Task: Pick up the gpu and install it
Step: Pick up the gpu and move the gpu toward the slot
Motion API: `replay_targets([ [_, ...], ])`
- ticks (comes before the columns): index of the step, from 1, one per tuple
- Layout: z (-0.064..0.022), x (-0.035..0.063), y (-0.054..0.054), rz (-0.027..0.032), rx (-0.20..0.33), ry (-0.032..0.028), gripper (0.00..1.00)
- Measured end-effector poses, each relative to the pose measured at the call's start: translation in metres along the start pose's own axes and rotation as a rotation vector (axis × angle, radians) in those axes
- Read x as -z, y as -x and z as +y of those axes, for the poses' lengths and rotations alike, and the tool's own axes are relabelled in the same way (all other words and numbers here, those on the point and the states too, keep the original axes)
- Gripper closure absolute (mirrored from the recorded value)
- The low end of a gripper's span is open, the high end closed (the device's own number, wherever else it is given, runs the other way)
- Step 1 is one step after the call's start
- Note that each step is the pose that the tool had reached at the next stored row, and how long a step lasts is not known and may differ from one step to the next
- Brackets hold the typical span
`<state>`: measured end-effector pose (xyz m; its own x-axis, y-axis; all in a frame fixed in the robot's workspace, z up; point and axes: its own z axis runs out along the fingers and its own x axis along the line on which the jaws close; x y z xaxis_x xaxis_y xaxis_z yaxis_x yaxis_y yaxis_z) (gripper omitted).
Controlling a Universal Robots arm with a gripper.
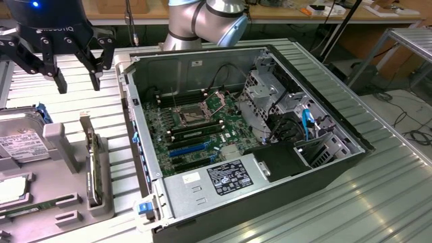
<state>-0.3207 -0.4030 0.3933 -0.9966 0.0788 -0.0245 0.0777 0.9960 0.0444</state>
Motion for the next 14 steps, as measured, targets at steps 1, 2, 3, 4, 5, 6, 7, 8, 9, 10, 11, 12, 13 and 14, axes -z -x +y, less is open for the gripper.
replay_targets([
  [1,-0.0014,0.0001,0.0,0.0,0.0,0.0,0.46],
  [2,-0.0025,0.0001,0.0,0.0,0.0,0.0,0.46],
  [3,-0.0033,0.0001,0.0,0.0,0.0,0.0,0.46],
  [4,-0.0041,0.0002,0.0,0.0,0.0,0.0,0.46],
  [5,-0.0049,0.0002,0.0,0.0,0.0,0.0,0.46],
  [6,-0.0055,0.0002,0.0,0.0,0.0,0.0,0.46],
  [7,-0.0062,0.0003,0.001,0.0,0.0,0.0,0.46],
  [8,-0.0071,0.0003,0.001,0.0,0.0,0.0,0.46],
  [9,-0.0078,0.0003,0.001,0.0,0.0,0.0,0.46],
  [10,-0.0086,0.0004,0.001,0.0,0.0,0.0,0.46],
  [11,-0.0093,0.0004,0.001,0.0,0.0,0.0,0.46],
  [12,-0.0101,0.0004,0.001,0.0,0.0,0.0001,0.46],
  [13,-0.0118,0.0005,0.001,0.0,0.0,0.0,0.46],
  [14,-0.0126,0.0005,0.001,0.0,0.0,0.0,0.46],
])
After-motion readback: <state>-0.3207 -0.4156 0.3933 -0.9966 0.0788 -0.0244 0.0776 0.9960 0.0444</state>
